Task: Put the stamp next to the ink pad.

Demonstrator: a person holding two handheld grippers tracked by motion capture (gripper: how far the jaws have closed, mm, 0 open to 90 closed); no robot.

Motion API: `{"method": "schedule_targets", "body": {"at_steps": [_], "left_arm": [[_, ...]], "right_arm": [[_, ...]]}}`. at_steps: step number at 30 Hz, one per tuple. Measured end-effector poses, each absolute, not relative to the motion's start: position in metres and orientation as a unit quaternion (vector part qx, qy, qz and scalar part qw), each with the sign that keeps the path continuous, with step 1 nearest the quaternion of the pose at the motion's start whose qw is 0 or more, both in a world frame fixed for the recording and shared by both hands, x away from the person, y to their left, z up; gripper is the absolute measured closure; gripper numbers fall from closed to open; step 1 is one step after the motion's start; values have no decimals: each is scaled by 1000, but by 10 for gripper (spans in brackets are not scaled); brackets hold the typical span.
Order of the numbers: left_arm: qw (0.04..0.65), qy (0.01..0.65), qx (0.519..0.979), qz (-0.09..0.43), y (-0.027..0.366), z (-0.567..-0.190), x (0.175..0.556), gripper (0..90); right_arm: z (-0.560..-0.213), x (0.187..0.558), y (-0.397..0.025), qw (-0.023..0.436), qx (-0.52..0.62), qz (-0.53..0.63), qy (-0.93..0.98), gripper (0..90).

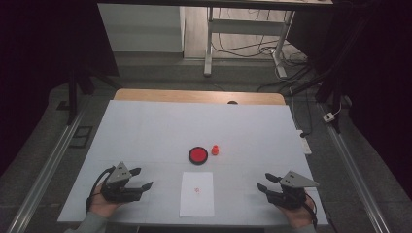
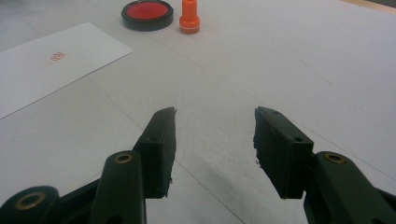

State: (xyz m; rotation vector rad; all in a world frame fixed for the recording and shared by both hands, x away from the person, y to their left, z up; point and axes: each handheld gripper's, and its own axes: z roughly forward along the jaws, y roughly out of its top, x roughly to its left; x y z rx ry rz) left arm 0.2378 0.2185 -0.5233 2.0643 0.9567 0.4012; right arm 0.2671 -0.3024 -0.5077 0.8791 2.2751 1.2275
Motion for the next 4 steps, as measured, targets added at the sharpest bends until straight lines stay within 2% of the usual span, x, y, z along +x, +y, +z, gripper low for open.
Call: {"method": "schedule_targets", "body": {"at_steps": [4], "left_arm": [[404,379,818,159,219,-523,238,310]], "right_arm": [[-508,267,-302,204,314,440,816,479]]}}
